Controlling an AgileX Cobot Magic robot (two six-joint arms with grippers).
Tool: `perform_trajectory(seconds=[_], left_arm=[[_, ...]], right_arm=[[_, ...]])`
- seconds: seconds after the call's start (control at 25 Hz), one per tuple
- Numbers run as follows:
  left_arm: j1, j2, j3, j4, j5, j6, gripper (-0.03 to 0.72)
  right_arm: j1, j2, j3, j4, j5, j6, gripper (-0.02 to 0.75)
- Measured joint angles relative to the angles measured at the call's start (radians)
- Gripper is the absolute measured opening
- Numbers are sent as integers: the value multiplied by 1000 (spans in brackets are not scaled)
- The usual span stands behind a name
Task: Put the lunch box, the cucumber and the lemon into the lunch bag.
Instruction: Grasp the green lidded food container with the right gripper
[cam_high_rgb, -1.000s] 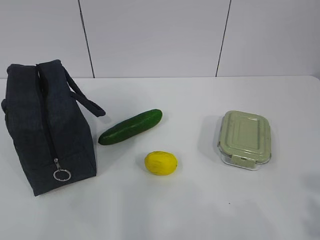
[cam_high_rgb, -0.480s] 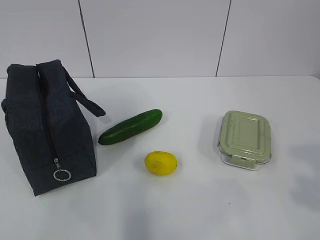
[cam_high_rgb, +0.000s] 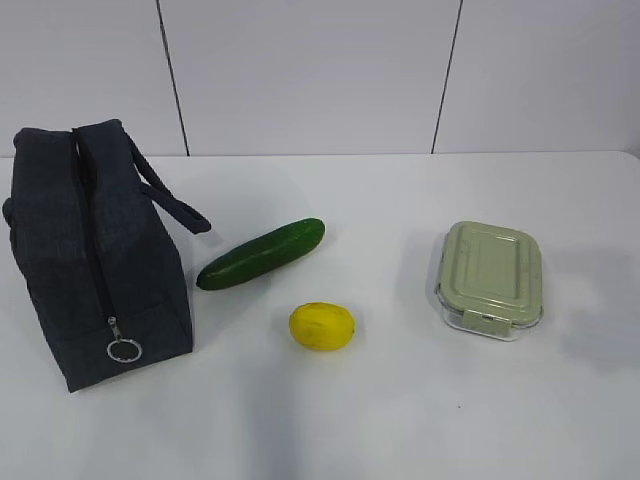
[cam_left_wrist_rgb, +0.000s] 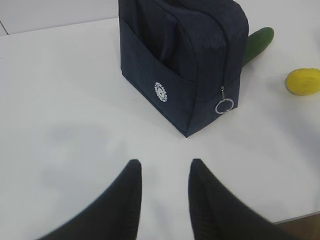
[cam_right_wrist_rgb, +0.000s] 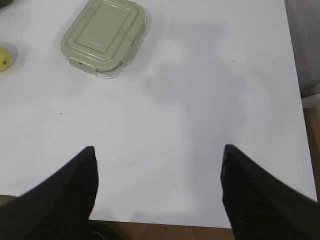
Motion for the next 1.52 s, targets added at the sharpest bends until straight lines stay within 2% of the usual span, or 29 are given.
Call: perform_trajectory(seconds=[0.6, 1.04, 1.52], left_arm=[[0, 0, 0, 0, 0, 0, 235], [0, 0, 0, 0, 0, 0, 235], [0, 0, 0, 0, 0, 0, 235]], right_arm=[[-2, 160, -19, 0, -50, 79, 579], [-2, 294, -99, 2, -56, 101, 579], [-2, 438, -134, 41, -75, 108, 579]])
